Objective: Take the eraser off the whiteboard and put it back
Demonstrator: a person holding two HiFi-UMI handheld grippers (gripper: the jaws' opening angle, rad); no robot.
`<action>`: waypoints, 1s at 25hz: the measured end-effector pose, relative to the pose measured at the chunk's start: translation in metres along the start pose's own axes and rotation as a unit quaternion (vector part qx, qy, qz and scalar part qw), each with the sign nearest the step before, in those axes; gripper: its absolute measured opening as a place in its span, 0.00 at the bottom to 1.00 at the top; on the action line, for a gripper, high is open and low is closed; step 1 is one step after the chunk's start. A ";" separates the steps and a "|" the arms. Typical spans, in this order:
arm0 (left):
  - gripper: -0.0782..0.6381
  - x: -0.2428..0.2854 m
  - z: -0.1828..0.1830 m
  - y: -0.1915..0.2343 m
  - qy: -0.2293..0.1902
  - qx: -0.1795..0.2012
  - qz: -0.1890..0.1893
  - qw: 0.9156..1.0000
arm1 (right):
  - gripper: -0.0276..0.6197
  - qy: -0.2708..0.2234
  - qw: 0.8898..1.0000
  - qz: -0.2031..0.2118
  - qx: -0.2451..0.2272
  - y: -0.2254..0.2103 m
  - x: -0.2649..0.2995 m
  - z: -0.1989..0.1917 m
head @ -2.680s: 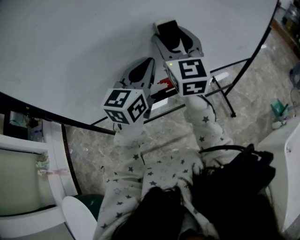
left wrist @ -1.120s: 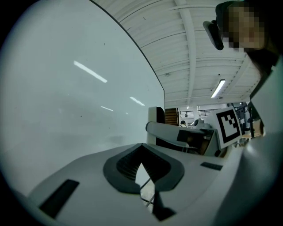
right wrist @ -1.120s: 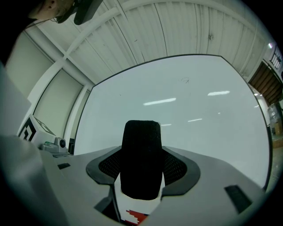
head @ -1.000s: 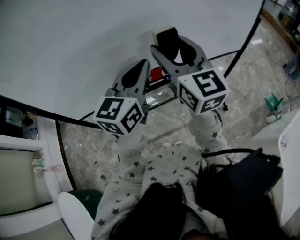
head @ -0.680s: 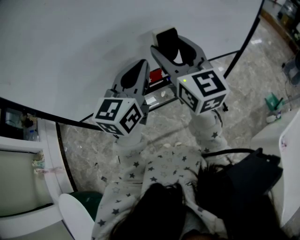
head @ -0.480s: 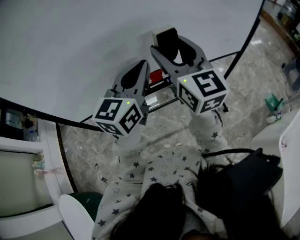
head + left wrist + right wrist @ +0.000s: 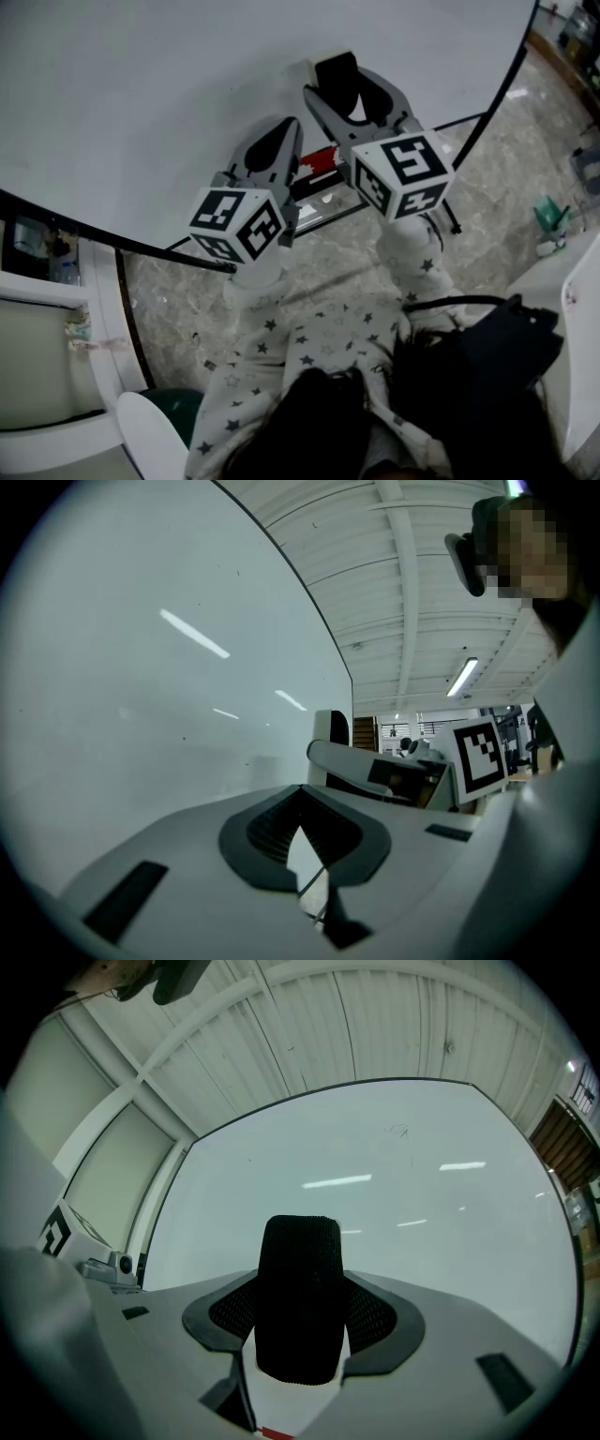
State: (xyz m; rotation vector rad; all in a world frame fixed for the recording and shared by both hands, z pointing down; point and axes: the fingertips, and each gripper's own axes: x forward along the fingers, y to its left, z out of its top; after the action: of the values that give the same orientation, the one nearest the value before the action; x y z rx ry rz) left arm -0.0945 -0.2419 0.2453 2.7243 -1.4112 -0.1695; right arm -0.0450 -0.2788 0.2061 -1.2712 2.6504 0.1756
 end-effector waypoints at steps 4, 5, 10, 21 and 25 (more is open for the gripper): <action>0.11 0.001 0.000 -0.003 -0.001 0.001 -0.004 1.000 | 0.44 -0.007 1.000 -0.007 -0.003 -0.004 0.001 0.005; 0.11 0.001 0.000 -0.003 0.001 0.002 -0.004 1.000 | 0.44 -0.009 1.000 -0.008 -0.005 -0.005 0.001 0.006; 0.11 -0.002 0.003 -0.005 -0.002 0.011 0.000 1.000 | 0.44 -0.020 1.000 -0.008 -0.018 -0.002 0.004 0.013; 0.11 -0.001 0.017 -0.011 -0.008 0.022 0.003 1.000 | 0.44 -0.033 0.998 -0.024 -0.050 -0.003 0.010 0.036; 0.11 -0.002 0.012 -0.015 -0.007 0.018 0.003 1.000 | 0.44 -0.028 0.997 -0.041 -0.063 -0.004 0.005 0.033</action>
State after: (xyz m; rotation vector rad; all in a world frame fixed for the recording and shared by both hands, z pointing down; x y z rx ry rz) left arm -0.0853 -0.2316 0.2319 2.7518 -1.4407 -0.1645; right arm -0.0408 -0.2789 0.1727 -1.3891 2.5707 0.3653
